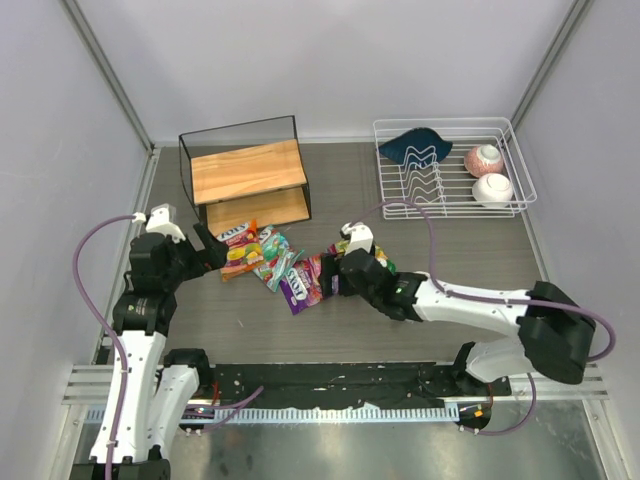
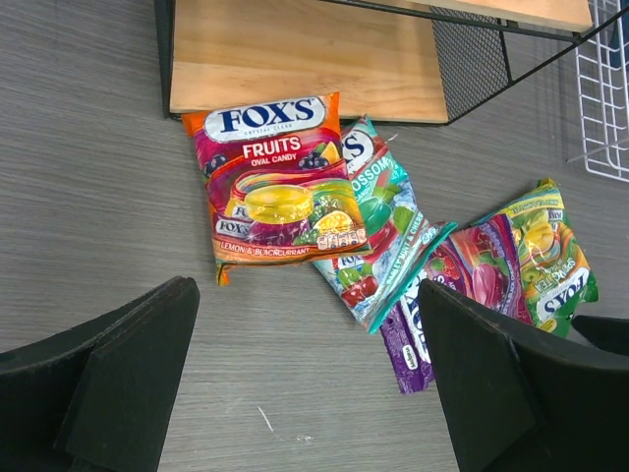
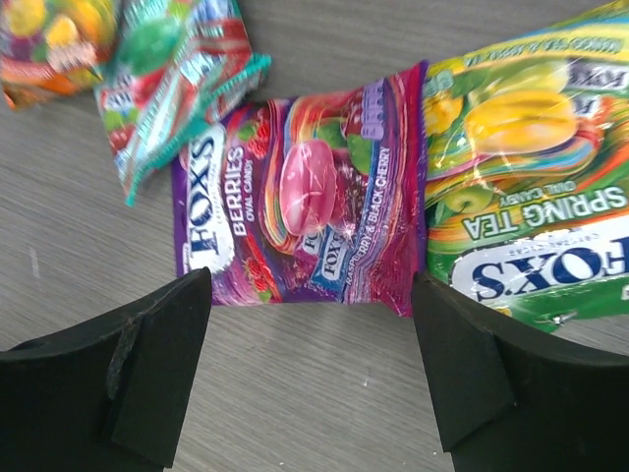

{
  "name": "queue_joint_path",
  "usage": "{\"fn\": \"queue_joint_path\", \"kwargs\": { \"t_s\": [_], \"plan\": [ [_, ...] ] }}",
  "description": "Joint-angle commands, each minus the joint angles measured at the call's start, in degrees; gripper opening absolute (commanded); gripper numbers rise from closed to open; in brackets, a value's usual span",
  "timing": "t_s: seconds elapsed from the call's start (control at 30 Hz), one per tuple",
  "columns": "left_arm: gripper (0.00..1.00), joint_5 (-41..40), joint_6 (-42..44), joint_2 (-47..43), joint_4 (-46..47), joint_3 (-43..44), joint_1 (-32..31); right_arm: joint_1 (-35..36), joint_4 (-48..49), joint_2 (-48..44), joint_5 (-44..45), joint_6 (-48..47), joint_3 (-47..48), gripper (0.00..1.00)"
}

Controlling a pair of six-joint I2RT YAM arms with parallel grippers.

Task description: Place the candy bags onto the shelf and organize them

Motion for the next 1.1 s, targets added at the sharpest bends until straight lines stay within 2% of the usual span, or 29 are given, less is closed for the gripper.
{"fn": "queue_joint_path", "kwargs": {
  "t_s": [0.0,0.23,0.5,0.57,0.6,0.7,0.73,0.83,0.87,1.07],
  "plan": [
    [1.0,1.0,-0.2,-0.5,1.4,-0.4,0.0,-0.2,4.9,6.0,-3.2,-5.2,2.8,0.88],
    [1.0,1.2,0.1,-0.5,1.1,-0.3,0.0,-3.1,5.9,16.2,-4.9,-3.0,6.3,0.87],
    [1.0,1.9,0.2,0.4,1.1,-0.4,0.0,-3.4,5.9,21.4,-4.6,-3.9,8.6,0.86],
    [1.0,2.2,0.2,0.7,1.2,-0.4,0.0,-3.4,6.0,21.8,-5.3,-3.9,8.6,0.77],
    [1.0,2.2,0.2,0.9,1.2,-0.4,0.0,-3.4,6.0,21.7,-6.2,-3.9,8.6,0.61],
    [1.0,2.4,0.2,1.0,1.2,-0.4,0.1,-3.4,5.9,19.7,-7.0,-3.8,7.9,0.38],
    [1.0,2.4,0.1,1.0,1.3,-0.4,0.0,-3.4,5.8,18.9,-7.4,-3.7,7.4,0.33],
    [1.0,2.8,0.1,1.1,1.4,-0.4,0.0,-3.4,4.6,15.4,-8.5,-4.8,7.2,0.06],
    [1.0,2.9,0.1,1.0,1.4,-0.4,0.0,-3.4,2.4,14.4,-8.6,-5.0,7.6,0.01],
    [1.0,3.0,0.1,1.0,1.3,-0.4,0.0,-3.3,-2.8,4.5,-8.5,-6.1,8.0,0.01]
  ]
}}
